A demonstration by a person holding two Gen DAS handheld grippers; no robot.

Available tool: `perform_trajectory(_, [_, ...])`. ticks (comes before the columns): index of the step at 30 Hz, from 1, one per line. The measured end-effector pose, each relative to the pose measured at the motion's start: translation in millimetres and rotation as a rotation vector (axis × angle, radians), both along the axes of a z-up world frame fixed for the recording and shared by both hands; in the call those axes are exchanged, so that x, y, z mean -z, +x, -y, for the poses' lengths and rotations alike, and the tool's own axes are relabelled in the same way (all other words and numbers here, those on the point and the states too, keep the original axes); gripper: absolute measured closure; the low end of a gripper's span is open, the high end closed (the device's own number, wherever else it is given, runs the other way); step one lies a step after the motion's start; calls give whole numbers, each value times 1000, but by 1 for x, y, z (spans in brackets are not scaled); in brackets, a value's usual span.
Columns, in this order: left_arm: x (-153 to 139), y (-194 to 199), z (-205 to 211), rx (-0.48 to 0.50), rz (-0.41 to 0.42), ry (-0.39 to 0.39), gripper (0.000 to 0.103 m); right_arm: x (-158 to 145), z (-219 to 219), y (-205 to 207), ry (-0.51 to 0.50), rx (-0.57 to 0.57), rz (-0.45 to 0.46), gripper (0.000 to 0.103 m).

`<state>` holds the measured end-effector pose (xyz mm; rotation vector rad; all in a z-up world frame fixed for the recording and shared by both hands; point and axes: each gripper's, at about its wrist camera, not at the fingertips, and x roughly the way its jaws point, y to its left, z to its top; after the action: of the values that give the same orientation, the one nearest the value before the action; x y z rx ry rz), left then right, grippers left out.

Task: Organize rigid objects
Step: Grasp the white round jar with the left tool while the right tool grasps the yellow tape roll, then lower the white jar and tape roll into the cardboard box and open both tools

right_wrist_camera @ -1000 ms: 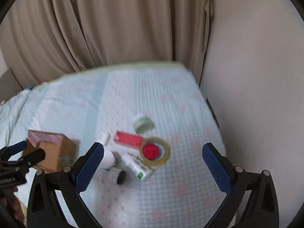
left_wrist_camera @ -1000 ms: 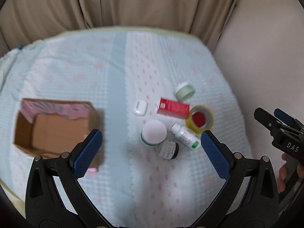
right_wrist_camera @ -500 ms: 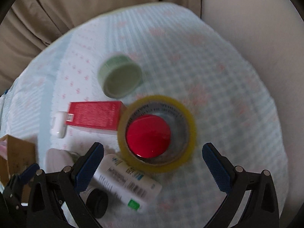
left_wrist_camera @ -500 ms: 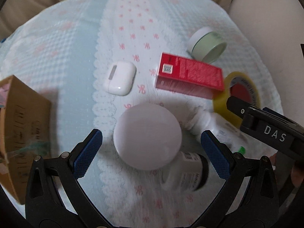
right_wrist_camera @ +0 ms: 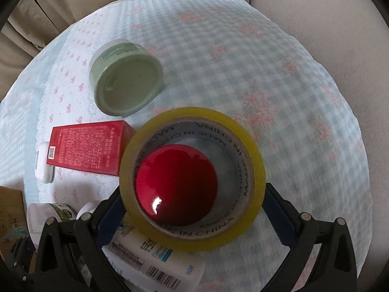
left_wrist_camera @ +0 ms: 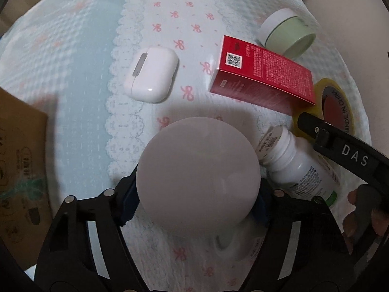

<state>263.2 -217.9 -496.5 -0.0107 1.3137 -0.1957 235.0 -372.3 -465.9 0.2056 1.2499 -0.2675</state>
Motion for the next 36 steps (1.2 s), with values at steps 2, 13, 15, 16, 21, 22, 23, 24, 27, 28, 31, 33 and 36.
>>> perform_trajectory(2, [0,0,1,10,6,8,31,1,1,1,-7,-7,-2,2])
perform_trajectory(13, [-11,-8,-7,-10,38,-19,32,-1,-2,6,13,-19,23,8])
perform_trajectory(15, [-19,-9,-7,-13,56,-19,32,-7,-3,0,13,-19,42,8])
perform_trajectory(16, [-23,-10,-8,-14,65,-21,32,-11,-3,-2,13,-19,53,8])
perform_trajectory(21, [-64,-21,-15,-27,118,-40,32,-43,-6,-15,10,-20,114,8])
perform_trajectory(22, [-73,-21,-17,-31,128,-43,32,-54,-7,-18,7,-24,127,8])
perform_trajectory(23, [-86,-25,-19,-36,144,-48,32,-63,-8,-20,3,-29,138,8])
perform_trajectory(24, [-101,-29,-23,-43,163,-54,32,-75,-10,-24,-3,-36,153,8])
perform_trajectory(27, [-148,-38,-32,-62,211,-69,32,-116,-14,-36,-15,-57,197,8])
perform_trajectory(28, [-160,-42,-35,-69,223,-74,32,-131,-18,-41,-19,-66,211,8])
perform_trajectory(31, [-201,-55,-59,-99,252,-94,32,-173,-32,-51,-25,-108,245,8])
perform_trajectory(33, [-227,-64,-77,-117,274,-92,32,-198,-45,-59,-27,-144,262,8])
perform_trajectory(36, [-258,-77,-110,-143,313,-72,32,-231,-68,-67,-24,-210,286,8])
